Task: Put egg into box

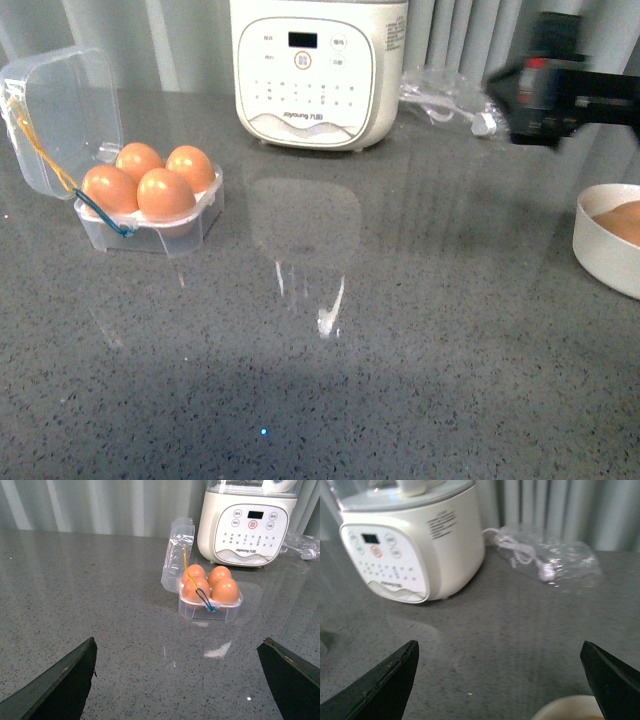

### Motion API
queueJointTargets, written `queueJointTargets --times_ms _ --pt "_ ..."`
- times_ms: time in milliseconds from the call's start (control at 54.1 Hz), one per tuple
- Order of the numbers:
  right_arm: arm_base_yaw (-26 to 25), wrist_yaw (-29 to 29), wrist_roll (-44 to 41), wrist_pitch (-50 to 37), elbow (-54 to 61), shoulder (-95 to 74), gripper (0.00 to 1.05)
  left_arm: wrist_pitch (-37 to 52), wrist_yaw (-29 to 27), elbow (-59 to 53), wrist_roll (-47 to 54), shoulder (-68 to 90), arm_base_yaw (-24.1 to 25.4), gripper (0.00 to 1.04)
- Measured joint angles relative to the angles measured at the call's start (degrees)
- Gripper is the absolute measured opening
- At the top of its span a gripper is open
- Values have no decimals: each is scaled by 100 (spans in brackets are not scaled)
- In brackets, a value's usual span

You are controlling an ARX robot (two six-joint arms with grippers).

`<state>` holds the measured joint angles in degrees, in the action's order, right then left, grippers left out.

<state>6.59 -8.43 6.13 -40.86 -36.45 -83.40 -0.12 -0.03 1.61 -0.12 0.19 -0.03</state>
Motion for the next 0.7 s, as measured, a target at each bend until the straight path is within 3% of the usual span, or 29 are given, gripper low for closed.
queueJointTargets --times_ms 277,462,702 --pt "-1449 -420 57 146 481 1207 97 0 0 0 0 0 0 98" --pt "-2074 -601 -236 223 741 1652 96 0 0 0 0 0 2 98" --pt "-2096 -525 -531 352 1639 2555 60 0 0 0 0 0 2 98"
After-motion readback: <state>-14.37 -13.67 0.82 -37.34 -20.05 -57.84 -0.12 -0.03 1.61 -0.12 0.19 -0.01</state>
